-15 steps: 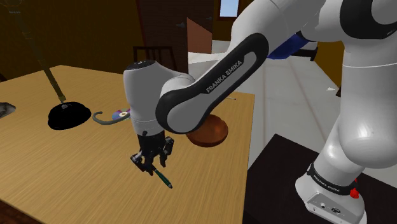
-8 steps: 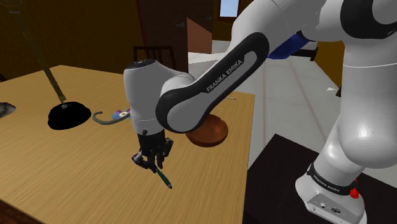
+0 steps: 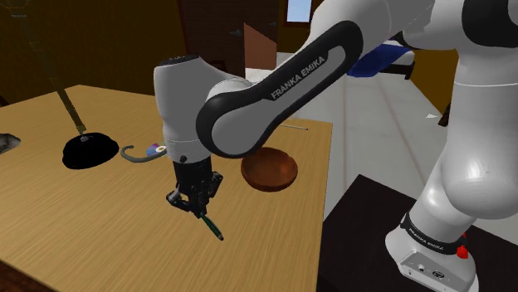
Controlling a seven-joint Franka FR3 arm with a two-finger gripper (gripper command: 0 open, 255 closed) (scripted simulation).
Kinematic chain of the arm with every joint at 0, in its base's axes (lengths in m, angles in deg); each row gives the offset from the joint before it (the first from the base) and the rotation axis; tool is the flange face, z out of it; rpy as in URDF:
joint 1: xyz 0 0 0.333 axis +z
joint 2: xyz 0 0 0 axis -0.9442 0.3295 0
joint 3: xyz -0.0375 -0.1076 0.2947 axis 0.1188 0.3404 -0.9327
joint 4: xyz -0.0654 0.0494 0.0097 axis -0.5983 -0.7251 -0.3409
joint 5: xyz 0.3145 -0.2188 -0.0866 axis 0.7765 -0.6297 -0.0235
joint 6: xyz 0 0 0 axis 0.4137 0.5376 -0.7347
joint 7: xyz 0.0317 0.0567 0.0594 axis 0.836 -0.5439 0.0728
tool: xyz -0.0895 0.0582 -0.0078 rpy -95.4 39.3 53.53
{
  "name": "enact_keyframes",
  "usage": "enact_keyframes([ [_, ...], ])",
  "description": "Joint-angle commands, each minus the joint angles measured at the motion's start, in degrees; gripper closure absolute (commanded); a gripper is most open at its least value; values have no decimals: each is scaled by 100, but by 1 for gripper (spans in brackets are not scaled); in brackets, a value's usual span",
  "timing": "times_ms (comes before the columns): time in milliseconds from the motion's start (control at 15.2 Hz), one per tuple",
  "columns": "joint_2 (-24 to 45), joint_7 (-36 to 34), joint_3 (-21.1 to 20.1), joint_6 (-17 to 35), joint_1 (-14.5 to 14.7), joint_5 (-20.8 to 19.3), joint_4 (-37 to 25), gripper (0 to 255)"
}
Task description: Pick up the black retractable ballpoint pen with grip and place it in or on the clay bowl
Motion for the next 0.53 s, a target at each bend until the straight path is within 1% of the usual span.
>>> enact_keyframes([
  [0, -93, 46, -31, -128, -34, 75, -52, 255],
  [462, -343, 154, -109, -600, -104, 276, -328, 255],
])
